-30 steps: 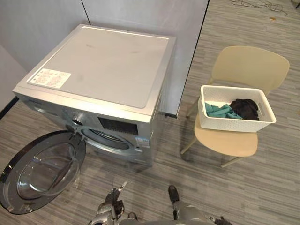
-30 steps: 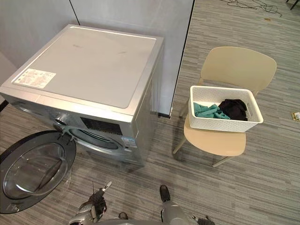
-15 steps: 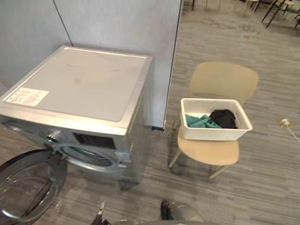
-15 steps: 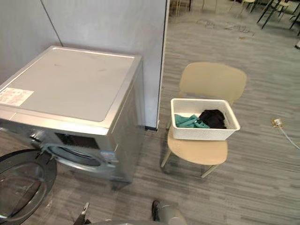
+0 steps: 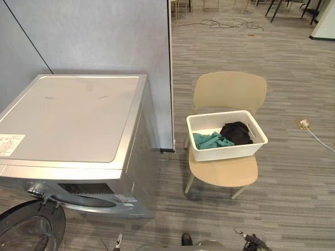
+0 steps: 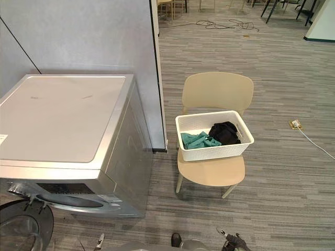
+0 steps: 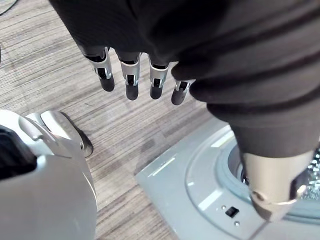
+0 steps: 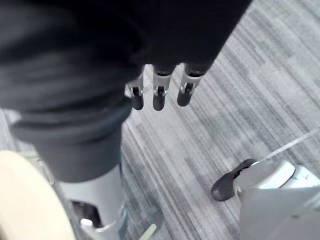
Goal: Pick up the laundry basket with both hands and put the clothes into the washing machine.
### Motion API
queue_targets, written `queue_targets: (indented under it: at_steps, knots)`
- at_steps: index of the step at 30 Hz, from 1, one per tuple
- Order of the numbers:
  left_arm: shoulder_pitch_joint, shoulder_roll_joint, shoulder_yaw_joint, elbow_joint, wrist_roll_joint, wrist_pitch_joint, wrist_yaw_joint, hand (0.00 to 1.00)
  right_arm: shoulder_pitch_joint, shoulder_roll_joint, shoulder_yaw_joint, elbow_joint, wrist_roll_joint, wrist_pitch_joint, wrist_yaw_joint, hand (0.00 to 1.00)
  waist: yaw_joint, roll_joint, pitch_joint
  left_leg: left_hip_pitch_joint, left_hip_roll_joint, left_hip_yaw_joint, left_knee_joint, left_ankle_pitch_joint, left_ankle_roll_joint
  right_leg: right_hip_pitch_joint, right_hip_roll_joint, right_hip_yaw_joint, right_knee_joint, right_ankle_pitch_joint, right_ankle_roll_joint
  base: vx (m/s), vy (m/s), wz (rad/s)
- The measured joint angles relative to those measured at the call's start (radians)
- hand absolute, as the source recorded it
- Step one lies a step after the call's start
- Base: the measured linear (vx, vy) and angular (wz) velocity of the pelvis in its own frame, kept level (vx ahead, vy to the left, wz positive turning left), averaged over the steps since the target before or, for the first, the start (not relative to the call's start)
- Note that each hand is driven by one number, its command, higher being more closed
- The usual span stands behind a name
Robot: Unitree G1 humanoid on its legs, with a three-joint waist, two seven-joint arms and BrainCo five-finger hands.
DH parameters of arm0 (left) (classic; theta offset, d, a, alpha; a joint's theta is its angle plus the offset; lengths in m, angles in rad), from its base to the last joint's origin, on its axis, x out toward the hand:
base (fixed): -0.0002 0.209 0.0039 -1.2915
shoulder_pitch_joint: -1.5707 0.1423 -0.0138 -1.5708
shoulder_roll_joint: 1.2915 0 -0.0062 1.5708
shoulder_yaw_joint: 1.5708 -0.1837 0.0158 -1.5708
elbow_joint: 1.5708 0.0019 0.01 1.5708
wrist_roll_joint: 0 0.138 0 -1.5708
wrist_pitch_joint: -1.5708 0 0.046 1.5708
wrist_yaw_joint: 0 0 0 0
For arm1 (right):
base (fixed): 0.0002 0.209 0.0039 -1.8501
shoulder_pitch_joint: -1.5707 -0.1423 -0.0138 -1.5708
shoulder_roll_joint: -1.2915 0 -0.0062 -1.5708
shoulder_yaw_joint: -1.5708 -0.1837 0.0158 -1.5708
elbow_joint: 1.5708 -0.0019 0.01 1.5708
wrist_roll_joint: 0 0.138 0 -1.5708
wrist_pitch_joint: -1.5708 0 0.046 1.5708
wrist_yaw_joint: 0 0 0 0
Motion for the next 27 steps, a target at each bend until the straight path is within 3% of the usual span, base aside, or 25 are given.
queue_targets:
  at_steps: [1,3,4,5,7,9,10,11,12,13,15,17,20,22,24,25,27]
  knots:
    - [-0.009,0.008,-0.022,-0.007,0.001,0.001,0.002,0.00,0.000,-0.004,0.002,-0.025,0.007,-0.004,-0.004,0.00,-0.008,-0.009,0.022,0.032,0.001,0.015,0.014,0.000,0.000,-0.083,-0.048,-0.041,0.252,-0.001,-0.004,0.04,-0.102,-0.09]
    - [-0.036,0.008,-0.027,-0.008,0.012,0.008,0.005,0.00,0.016,-0.014,0.012,-0.029,0.005,-0.013,-0.007,0.00,-0.014,0.003,0.034,0.067,0.025,0.014,0.022,0.000,0.000,-0.146,-0.109,-0.055,0.428,-0.005,-0.013,0.06,-0.158,0.25]
    - [-0.045,0.007,-0.028,-0.011,0.029,0.008,0.005,0.00,0.032,-0.013,0.008,-0.028,0.004,-0.013,-0.009,0.00,-0.024,-0.005,0.032,0.085,0.045,0.000,0.018,-0.001,-0.002,-0.156,-0.161,-0.049,0.432,-0.005,-0.013,0.09,-0.204,0.58]
    - [-0.050,0.008,-0.028,-0.020,0.033,0.008,0.006,0.00,0.042,-0.011,0.003,-0.027,0.003,-0.012,-0.009,0.00,-0.027,-0.010,0.031,0.093,0.054,-0.009,0.011,-0.003,-0.005,-0.154,-0.190,-0.044,0.415,-0.004,-0.014,0.13,-0.257,0.75]
    - [-0.070,0.002,-0.047,-0.048,0.047,0.007,0.007,0.00,0.080,-0.007,-0.024,-0.025,0.005,-0.005,-0.016,0.00,-0.026,-0.016,0.026,0.107,0.086,-0.019,0.002,-0.028,-0.049,-0.146,-0.293,0.001,0.265,-0.004,-0.035,0.25,-0.345,0.47]
    - [-0.057,0.008,-0.051,-0.049,0.073,0.007,0.011,0.00,0.089,-0.003,-0.055,-0.003,0.005,0.008,-0.030,0.00,-0.027,-0.031,0.018,0.131,0.095,-0.024,0.001,-0.034,-0.083,-0.068,-0.349,0.045,-0.017,0.075,-0.074,0.25,-0.413,-0.05]
    - [-0.044,0.015,-0.051,-0.050,0.102,0.007,0.016,0.00,0.099,0.005,-0.075,0.013,0.005,0.013,-0.030,0.00,-0.029,-0.054,0.001,0.142,0.099,-0.033,0.001,-0.044,-0.104,-0.014,-0.358,0.064,-0.151,0.146,-0.019,0.24,-0.460,-0.32]
    - [-0.041,0.007,-0.054,-0.044,0.139,0.008,0.018,0.00,0.106,0.009,-0.110,0.036,0.005,0.013,-0.030,0.00,-0.028,-0.019,-0.022,0.141,0.136,-0.038,0.000,-0.054,-0.124,0.038,-0.320,0.040,-0.238,0.060,0.033,0.23,-0.518,-0.50]
    - [-0.036,-0.026,-0.056,-0.040,0.172,0.008,0.017,0.00,0.103,-0.003,-0.132,0.046,0.005,0.016,-0.035,0.00,-0.028,0.026,-0.035,0.123,0.187,-0.038,0.002,-0.042,-0.141,0.044,-0.279,0.015,-0.293,0.054,0.032,0.16,-0.394,-0.39]
    - [-0.038,-0.040,-0.055,-0.040,0.197,0.008,0.017,0.00,0.106,-0.006,-0.138,0.047,0.005,0.019,-0.040,0.00,-0.037,0.039,-0.040,0.120,0.197,-0.038,0.000,-0.021,-0.154,0.045,-0.266,0.012,-0.293,0.052,0.027,0.10,-0.384,-0.27]
    - [-0.035,-0.049,-0.047,-0.039,0.235,0.007,0.021,0.00,0.106,-0.014,-0.160,0.056,0.005,0.029,-0.055,0.00,-0.049,0.042,-0.044,0.134,0.215,-0.036,0.010,0.072,-0.187,0.058,-0.233,0.015,-0.279,0.026,-0.010,0.07,-0.399,-0.15]
    - [-0.024,-0.046,-0.041,-0.035,0.236,0.007,0.031,0.00,0.093,-0.021,-0.161,0.060,0.005,0.029,-0.055,0.00,-0.055,0.048,-0.048,0.122,0.242,-0.038,0.049,0.097,-0.189,0.070,-0.204,0.011,-0.293,0.010,-0.028,0.04,-0.300,-0.15]
    - [-0.023,-0.037,-0.019,-0.026,0.229,0.008,0.042,0.00,0.065,-0.035,-0.183,0.059,0.014,0.024,-0.058,0.00,-0.056,0.038,-0.050,0.038,0.291,-0.046,0.172,0.158,-0.130,0.110,-0.175,-0.028,-0.359,0.022,-0.059,0.00,-0.223,0.18]
    - [-0.015,-0.018,-0.025,-0.025,0.225,0.008,0.044,0.00,0.067,-0.038,-0.157,-0.032,0.057,0.022,-0.079,0.00,-0.057,0.022,-0.050,0.005,0.311,-0.017,0.207,0.241,-0.101,0.151,-0.166,-0.050,-0.414,0.042,-0.086,0.00,-0.214,0.29]
    - [-0.004,-0.018,-0.032,-0.026,0.224,0.007,0.045,0.00,0.089,-0.027,-0.090,-0.228,0.090,0.008,-0.097,0.00,-0.059,0.026,-0.054,-0.010,0.313,0.002,0.216,0.241,-0.108,0.162,-0.165,-0.052,-0.445,0.055,-0.102,0.02,-0.147,0.06]
    - [-0.001,-0.017,-0.058,-0.027,0.224,0.005,0.047,0.00,0.109,-0.030,-0.034,-0.380,0.103,-0.006,-0.097,0.00,-0.059,0.026,-0.055,-0.025,0.268,-0.011,0.211,0.170,-0.137,0.164,-0.169,-0.046,-0.472,0.069,-0.105,0.01,-0.087,-0.01]
    - [0.000,-0.012,-0.092,-0.028,0.225,0.001,0.054,0.00,0.122,-0.028,0.015,-0.567,0.104,-0.044,-0.094,0.00,-0.059,0.027,-0.055,-0.031,0.176,-0.030,0.120,0.104,-0.157,0.184,-0.176,-0.047,-0.527,0.101,-0.106,-0.01,-0.011,0.09]
